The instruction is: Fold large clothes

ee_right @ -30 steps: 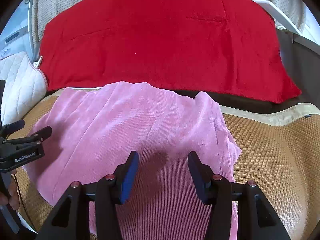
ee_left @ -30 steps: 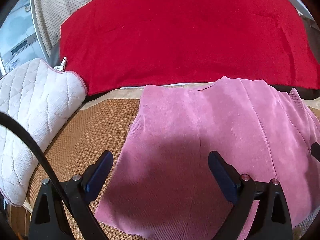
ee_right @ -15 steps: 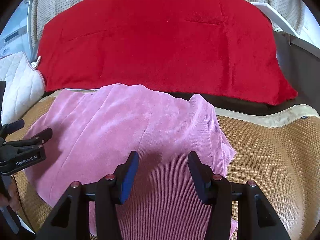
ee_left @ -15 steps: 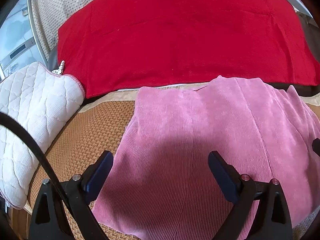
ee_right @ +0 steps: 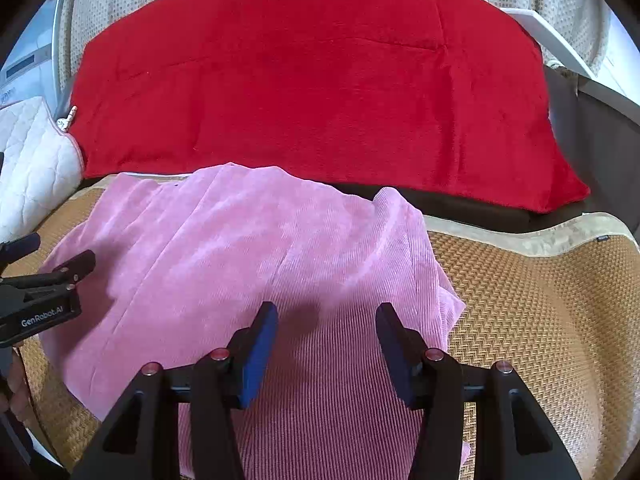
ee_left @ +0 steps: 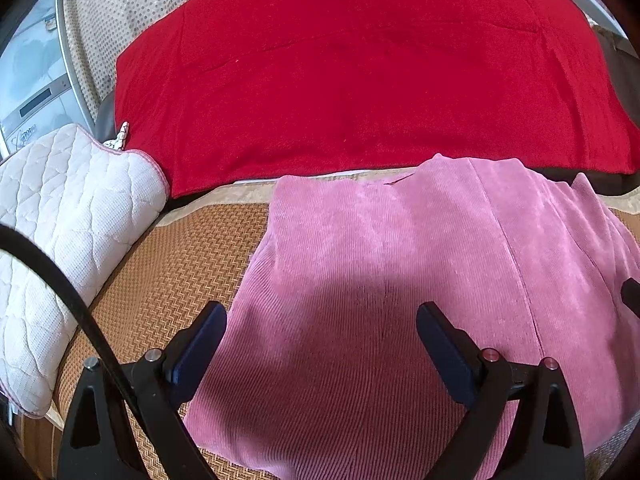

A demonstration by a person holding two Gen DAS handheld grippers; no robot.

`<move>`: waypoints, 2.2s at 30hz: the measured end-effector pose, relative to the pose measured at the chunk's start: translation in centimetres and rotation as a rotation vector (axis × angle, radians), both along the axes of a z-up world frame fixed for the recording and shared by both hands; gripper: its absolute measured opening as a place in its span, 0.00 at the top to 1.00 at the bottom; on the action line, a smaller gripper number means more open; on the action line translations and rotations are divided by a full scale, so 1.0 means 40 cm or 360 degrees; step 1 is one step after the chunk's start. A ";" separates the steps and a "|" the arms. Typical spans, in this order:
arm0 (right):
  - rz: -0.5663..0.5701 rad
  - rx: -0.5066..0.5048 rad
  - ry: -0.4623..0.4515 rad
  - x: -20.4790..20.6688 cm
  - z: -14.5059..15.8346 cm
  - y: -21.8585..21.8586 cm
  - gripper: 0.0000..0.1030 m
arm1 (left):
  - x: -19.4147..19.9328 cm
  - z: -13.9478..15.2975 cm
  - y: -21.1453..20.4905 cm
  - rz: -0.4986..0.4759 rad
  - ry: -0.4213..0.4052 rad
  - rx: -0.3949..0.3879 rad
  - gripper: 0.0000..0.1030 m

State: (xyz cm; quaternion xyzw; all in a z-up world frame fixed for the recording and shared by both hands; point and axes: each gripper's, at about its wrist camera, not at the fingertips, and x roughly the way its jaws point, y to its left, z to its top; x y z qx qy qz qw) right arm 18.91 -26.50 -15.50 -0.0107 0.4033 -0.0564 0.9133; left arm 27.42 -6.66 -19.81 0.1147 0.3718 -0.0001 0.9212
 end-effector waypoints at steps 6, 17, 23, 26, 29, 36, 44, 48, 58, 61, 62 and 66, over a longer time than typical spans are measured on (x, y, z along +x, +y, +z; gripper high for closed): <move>-0.0003 -0.0014 -0.0005 -0.001 0.003 0.001 0.46 | -0.002 0.000 -0.007 -0.0009 -0.0012 0.0005 0.07; -0.0008 -0.0022 -0.0007 0.002 0.002 -0.005 0.46 | -0.006 0.003 -0.010 -0.0018 -0.0029 0.0007 0.07; -0.0011 -0.0017 -0.0004 0.002 0.000 -0.005 0.46 | -0.013 0.011 -0.011 -0.0018 -0.0057 0.0011 0.07; -0.0012 -0.0019 -0.0008 0.000 0.000 -0.005 0.46 | -0.014 0.016 -0.012 -0.0021 -0.0069 0.0009 0.07; -0.0012 -0.0018 -0.0003 0.002 -0.003 -0.003 0.46 | -0.015 0.019 -0.012 -0.0023 -0.0076 0.0011 0.07; -0.0004 -0.0022 -0.0001 0.004 -0.006 0.003 0.46 | -0.021 0.033 -0.004 -0.0024 -0.0106 -0.0010 0.07; -0.0009 -0.0001 -0.0002 0.004 -0.005 -0.002 0.46 | -0.034 0.050 0.001 -0.0016 -0.0150 -0.0024 0.07; -0.0017 0.0028 0.0002 0.003 -0.005 -0.006 0.46 | -0.040 0.065 0.013 0.0000 -0.0171 -0.0058 0.07; 0.0009 0.0072 0.0002 0.010 -0.004 0.015 0.46 | -0.053 0.101 0.078 0.0088 -0.0236 -0.0134 0.07; 0.0019 0.0075 0.0001 0.013 -0.006 0.020 0.46 | -0.057 0.110 0.097 0.0115 -0.0251 -0.0148 0.07; 0.0020 0.0073 -0.0001 0.013 -0.006 0.023 0.46 | -0.057 0.111 0.101 0.0121 -0.0255 -0.0153 0.07; 0.0026 0.0071 -0.0001 0.015 -0.007 0.029 0.46 | -0.056 0.111 0.116 0.0137 -0.0253 -0.0162 0.07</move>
